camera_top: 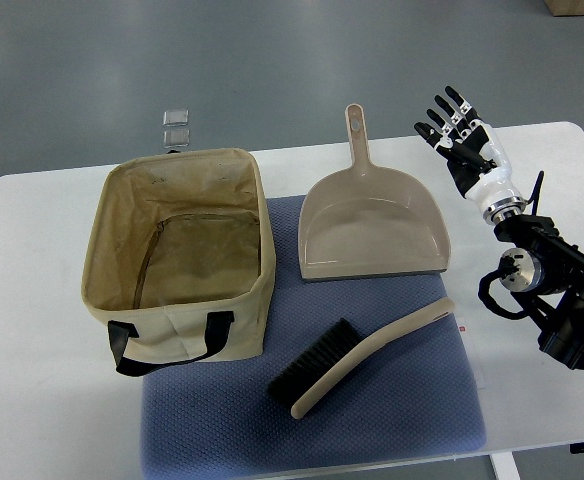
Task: Put pink broom in yellow bag with right hand
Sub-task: 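Raise the right hand and swing it toward the brush handle, then lower the right hand onto the beige curved brush handle, then close the right hand fingers around the brush handle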
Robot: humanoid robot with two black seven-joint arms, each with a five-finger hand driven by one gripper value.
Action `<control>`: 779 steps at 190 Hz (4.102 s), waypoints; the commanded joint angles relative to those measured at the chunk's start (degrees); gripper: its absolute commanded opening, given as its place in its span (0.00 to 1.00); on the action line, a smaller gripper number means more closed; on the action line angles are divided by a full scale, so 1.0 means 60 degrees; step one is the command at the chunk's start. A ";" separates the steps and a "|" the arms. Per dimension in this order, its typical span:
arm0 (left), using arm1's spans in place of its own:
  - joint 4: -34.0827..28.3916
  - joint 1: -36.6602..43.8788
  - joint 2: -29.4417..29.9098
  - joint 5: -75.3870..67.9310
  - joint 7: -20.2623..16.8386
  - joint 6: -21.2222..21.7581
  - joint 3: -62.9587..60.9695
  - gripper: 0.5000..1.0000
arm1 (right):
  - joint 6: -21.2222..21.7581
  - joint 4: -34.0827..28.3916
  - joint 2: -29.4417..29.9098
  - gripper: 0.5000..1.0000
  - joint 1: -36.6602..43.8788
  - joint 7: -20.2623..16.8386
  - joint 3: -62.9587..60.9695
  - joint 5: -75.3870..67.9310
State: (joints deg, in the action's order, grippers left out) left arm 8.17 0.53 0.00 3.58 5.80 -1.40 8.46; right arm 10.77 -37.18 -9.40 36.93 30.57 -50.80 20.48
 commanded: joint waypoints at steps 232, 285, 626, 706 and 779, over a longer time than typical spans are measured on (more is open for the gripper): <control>-0.0044 0.0000 0.0000 0.0003 0.0000 -0.0015 0.0011 1.00 | -0.0551 -0.0030 -0.1567 0.86 0.2105 -0.0701 0.1670 0.0352; -0.0044 0.0000 0.0000 0.0003 0.0000 -0.0015 0.0011 1.00 | -0.0668 -0.0176 -0.2388 0.86 0.3658 -0.0701 0.4349 0.0762; -0.0044 0.0000 0.0000 0.0003 0.0000 -0.0015 0.0011 1.00 | -0.1796 -0.6900 -0.5552 0.81 0.3351 -0.1345 0.9419 1.1939; -0.0044 0.0000 0.0000 0.0003 0.0000 -0.0015 0.0011 1.00 | -0.1942 -0.6914 -0.5201 0.67 0.2897 -0.1711 0.8951 1.1924; -0.0044 0.0000 0.0000 0.0003 0.0000 -0.0015 0.0011 1.00 | -0.1942 -0.6812 -0.5040 0.54 0.2721 -0.1711 0.8936 1.2114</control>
State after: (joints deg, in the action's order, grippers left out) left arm 7.91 0.52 0.00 3.60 5.80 -1.49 8.52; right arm -0.77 -78.48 -39.73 53.40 20.30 2.90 92.90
